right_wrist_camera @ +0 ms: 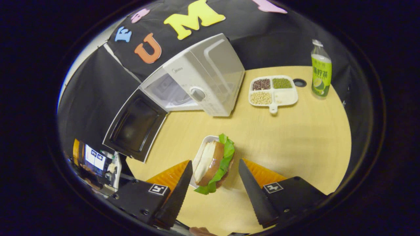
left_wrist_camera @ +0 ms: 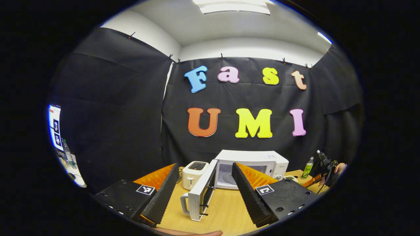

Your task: Open the microwave oven with the left hand, put the food in, and close the microwave oven.

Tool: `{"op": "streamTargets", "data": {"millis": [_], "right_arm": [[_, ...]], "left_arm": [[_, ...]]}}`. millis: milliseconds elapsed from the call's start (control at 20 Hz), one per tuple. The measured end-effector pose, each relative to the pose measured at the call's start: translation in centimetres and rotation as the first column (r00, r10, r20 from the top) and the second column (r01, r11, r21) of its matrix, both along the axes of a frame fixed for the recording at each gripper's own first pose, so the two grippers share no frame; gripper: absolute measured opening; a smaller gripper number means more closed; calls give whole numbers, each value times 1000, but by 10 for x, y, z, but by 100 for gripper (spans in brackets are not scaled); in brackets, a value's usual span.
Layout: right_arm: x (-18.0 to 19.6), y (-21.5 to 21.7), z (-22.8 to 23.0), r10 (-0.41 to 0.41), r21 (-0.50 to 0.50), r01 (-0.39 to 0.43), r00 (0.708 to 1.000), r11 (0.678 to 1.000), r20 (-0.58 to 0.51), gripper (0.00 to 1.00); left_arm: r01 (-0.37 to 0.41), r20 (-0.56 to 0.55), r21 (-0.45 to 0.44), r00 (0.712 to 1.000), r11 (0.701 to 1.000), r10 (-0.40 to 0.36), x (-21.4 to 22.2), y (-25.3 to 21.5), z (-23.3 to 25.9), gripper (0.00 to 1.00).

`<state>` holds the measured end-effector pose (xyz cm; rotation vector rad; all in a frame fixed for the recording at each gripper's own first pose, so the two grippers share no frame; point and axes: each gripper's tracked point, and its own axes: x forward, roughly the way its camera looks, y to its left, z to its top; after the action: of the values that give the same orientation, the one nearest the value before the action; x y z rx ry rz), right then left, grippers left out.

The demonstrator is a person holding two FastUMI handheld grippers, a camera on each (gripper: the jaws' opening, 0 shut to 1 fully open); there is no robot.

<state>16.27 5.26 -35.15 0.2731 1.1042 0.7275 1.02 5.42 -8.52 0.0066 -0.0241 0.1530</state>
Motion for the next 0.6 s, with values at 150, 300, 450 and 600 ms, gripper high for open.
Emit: {"op": "streamTargets", "data": {"millis": [150,300,450,600], "right_arm": [[-11,8,-6,6,99,6,993,995,-115,63],[-22,13,-4,26,144,-2,986,990,-165,40],[-40,17,23,63,119,-54,995,991,-74,29],[-54,24,59,94,68,-98,994,993,60,28]], "left_arm": [[-3,-16,8,1000,1000,3,-1,-3,-3,95],[41,-38,-15,998,999,-42,-2,-13,-9,95],[93,-54,-46,994,995,-95,-5,-14,-15,95],[104,-55,-42,993,994,-106,-9,-7,-20,95]]}}
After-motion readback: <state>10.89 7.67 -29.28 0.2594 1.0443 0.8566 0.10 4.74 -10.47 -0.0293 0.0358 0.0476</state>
